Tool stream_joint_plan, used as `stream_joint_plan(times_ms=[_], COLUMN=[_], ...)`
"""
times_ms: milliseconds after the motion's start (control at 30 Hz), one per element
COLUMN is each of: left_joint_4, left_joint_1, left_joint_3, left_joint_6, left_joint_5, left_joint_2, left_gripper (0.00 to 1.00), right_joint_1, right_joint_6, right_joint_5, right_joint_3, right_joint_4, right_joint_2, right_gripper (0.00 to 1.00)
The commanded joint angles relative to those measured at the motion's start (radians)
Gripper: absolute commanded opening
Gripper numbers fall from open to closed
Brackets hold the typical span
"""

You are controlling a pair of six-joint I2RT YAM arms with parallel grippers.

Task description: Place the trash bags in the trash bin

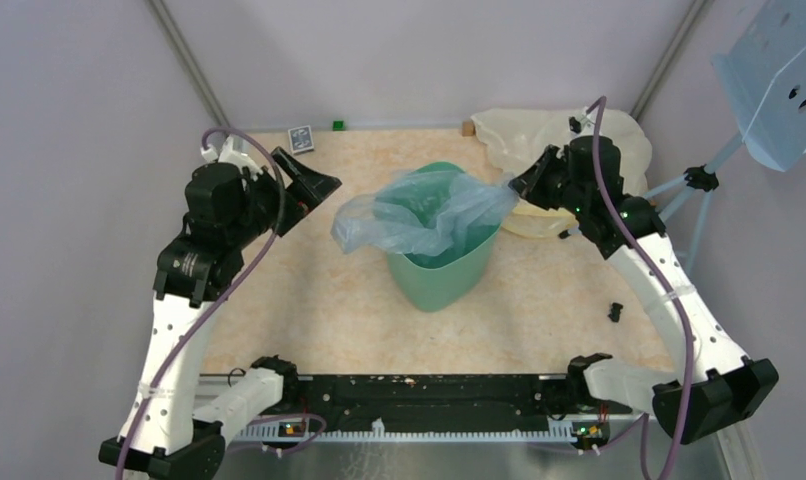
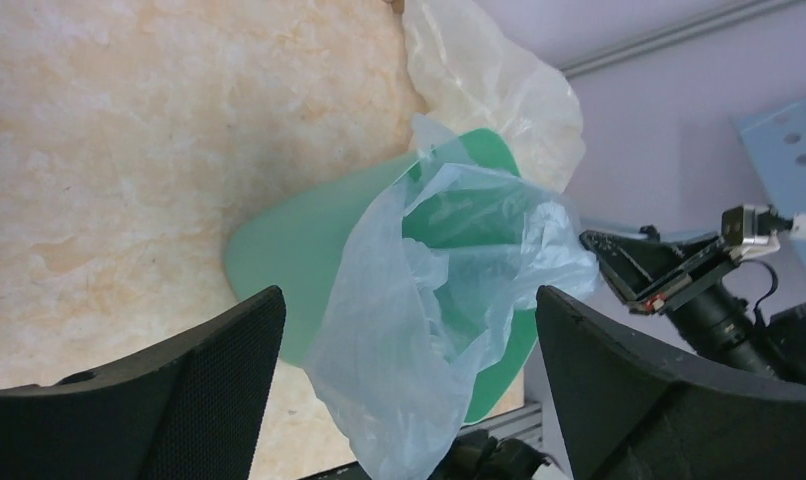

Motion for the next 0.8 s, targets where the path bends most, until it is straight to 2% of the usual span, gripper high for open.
stream_joint_plan(times_ms=[0,133,233,367,767], left_joint_4=[-0.081,-0.131,-0.124,-0.034,0.102], left_joint_1=[0.004,0.004,0.004,0.003,-0.001], left_joint_3=[0.046,0.042,-0.013,-0.141,-0.234], left_joint_6=[-0.156,-0.230,-0.325,-0.442,-0.490], left_joint_5=[-0.109,-0.079,0.054,0.229,0.200], left_joint_2=[-0.028,-0.078,-0.128,-0.192,-0.202], left_gripper=[0.99,0.97,0.94,0.91,0.89], right_joint_1=[-0.008,-0.009,-0.009,-0.009,-0.008], right_joint_6=[0.009,0.007,0.001,0.006,0.020], right_joint_5=[-0.034,-0.035,-0.035,-0.040,-0.043], right_joint_3=[-0.016,-0.019,-0.019,-0.029,-0.037], right_joint_4=[0.052,0.046,0.046,0.057,0.078], right_joint_2=[-0.063,-0.078,-0.082,-0.083,-0.079], right_gripper=[0.00,0.00,0.00,0.00,0.00])
